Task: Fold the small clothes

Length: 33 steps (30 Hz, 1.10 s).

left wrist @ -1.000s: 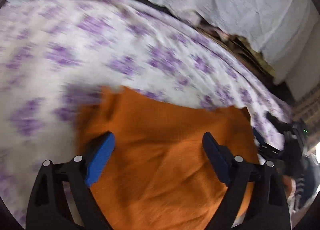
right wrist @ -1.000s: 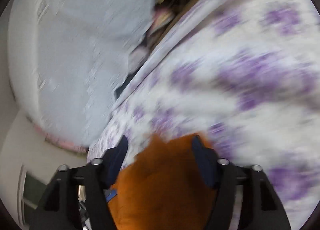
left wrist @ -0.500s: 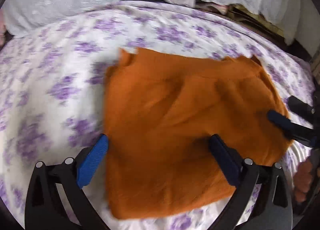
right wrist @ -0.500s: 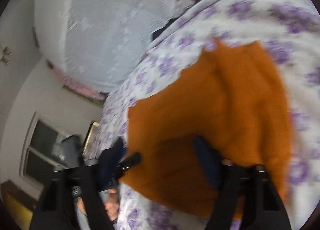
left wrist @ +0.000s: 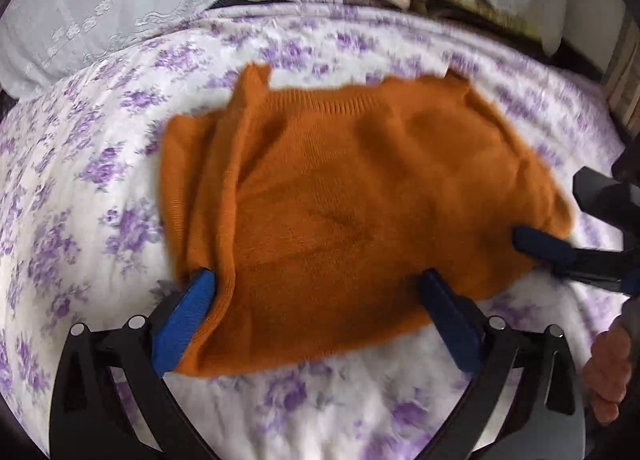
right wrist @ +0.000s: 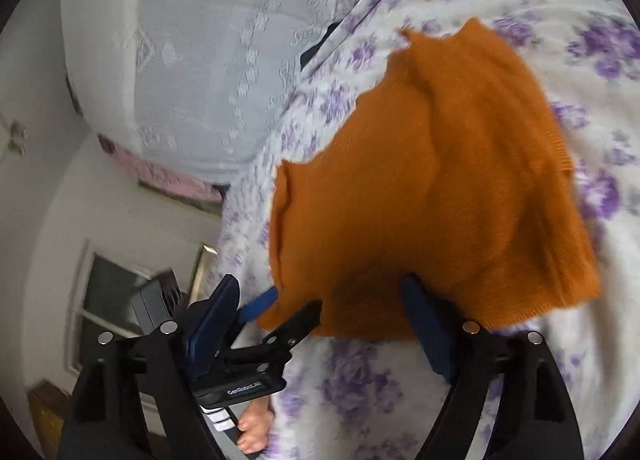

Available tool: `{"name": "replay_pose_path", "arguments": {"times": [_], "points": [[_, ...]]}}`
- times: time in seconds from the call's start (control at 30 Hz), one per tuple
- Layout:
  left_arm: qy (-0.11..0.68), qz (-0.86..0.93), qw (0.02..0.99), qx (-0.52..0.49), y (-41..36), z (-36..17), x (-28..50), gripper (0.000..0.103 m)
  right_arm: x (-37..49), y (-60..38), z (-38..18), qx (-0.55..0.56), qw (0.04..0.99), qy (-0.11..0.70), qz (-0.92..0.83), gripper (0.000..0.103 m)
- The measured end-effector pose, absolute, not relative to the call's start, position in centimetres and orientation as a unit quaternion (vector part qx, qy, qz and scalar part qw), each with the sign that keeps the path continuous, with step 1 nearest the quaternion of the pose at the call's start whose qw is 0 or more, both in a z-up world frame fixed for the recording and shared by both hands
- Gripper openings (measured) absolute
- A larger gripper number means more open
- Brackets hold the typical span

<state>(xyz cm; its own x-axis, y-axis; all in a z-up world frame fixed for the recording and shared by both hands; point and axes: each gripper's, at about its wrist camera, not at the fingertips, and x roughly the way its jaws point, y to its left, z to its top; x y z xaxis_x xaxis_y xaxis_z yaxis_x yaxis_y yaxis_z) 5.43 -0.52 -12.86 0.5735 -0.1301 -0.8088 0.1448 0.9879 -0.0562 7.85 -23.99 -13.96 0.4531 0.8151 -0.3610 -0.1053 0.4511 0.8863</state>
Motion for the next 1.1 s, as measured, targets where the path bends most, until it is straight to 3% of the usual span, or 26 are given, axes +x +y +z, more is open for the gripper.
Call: {"name": "replay_pose_path", "arguments": {"times": [0.1, 0.33, 0.47, 0.57, 0.77, 0.87, 0.97, 1.1], "points": [[0.42, -0.088, 0.903, -0.02, 0.3, -10.5, 4.5, 0.099, 6.6, -26.1, -12.5, 0.419, 0.761, 0.388, 0.307, 0.09], [0.379, -0.106, 0.913, -0.11, 3.4, -7.3, 4.5, 0.099, 3.6, -29.7, -14.4, 0.458, 0.746, 0.398, 0.274, 0.09], [0.425, -0.103, 0.892, -0.112, 3.8, -10.1, 8.2, 0.099, 3.3, -29.6, -14.5, 0.45, 0.75, 0.4, 0.273, 0.09], [0.497, -0.01, 0.856, -0.143, 7.3, -15.6, 12.1, 0.099, 3.2, -30.0, -15.0, 0.459, 0.748, 0.397, 0.269, 0.09], [0.438, 0.016, 0.874, -0.212, 12.0, -13.7, 10.2, 0.098, 2.7, -31.0, -15.5, 0.473, 0.744, 0.39, 0.267, 0.09], [0.456, 0.008, 0.858, -0.238, 12.4, -14.3, 9.7, 0.098, 2.6, -31.0, -15.6, 0.47, 0.745, 0.391, 0.265, 0.09], [0.428, -0.056, 0.878, -0.205, 8.7, -11.0, 8.0, 0.098, 2.7, -31.1, -15.9, 0.481, 0.742, 0.389, 0.259, 0.09], [0.389, -0.065, 0.917, -0.059, 1.2, -7.5, 6.0, 0.098, 2.7, -31.1, -15.9, 0.491, 0.739, 0.392, 0.245, 0.09]]}}
